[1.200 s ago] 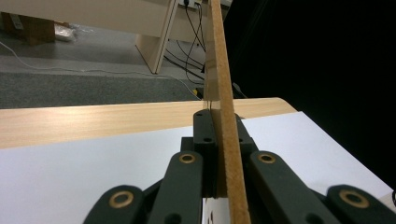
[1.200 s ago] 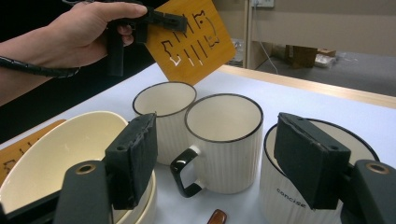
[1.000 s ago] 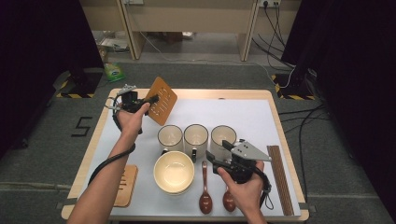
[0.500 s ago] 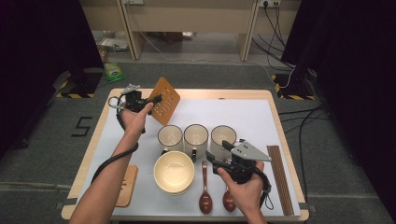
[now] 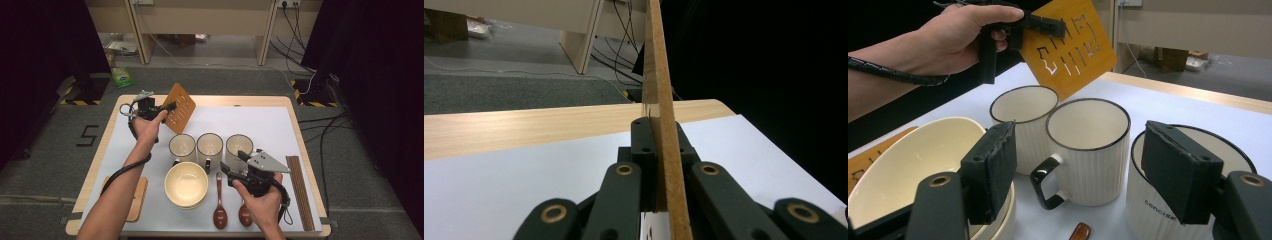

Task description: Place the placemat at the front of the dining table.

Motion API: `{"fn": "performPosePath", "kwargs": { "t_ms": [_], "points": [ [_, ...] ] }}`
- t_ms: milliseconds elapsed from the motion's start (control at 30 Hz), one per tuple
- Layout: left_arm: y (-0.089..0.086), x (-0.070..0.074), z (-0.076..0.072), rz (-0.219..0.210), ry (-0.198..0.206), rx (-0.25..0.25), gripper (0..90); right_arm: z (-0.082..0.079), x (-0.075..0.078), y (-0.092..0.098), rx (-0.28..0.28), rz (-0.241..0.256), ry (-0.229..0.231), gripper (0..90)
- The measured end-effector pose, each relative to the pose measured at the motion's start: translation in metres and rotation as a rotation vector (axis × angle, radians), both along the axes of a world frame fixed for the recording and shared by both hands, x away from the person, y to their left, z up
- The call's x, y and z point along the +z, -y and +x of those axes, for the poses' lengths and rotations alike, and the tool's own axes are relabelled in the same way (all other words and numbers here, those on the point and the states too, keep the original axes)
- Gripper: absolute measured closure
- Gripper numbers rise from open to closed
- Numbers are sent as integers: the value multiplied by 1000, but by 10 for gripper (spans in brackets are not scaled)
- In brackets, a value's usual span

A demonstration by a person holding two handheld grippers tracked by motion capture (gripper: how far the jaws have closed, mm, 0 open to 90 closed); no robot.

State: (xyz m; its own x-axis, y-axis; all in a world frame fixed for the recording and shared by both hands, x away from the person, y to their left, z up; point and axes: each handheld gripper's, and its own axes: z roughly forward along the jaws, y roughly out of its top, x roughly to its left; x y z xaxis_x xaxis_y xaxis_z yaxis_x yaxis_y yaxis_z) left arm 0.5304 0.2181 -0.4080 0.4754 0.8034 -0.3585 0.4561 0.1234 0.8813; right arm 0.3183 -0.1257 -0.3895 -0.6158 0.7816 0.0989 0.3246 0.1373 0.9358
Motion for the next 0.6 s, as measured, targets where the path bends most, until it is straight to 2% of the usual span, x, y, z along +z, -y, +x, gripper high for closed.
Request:
{"fn": "performPosePath", "kwargs": {
  "t_ms": [600],
  "points": [
    [6, -8, 6, 9, -26, -4, 861, 0, 0, 0, 0, 2, 2, 307]
  ]
}}
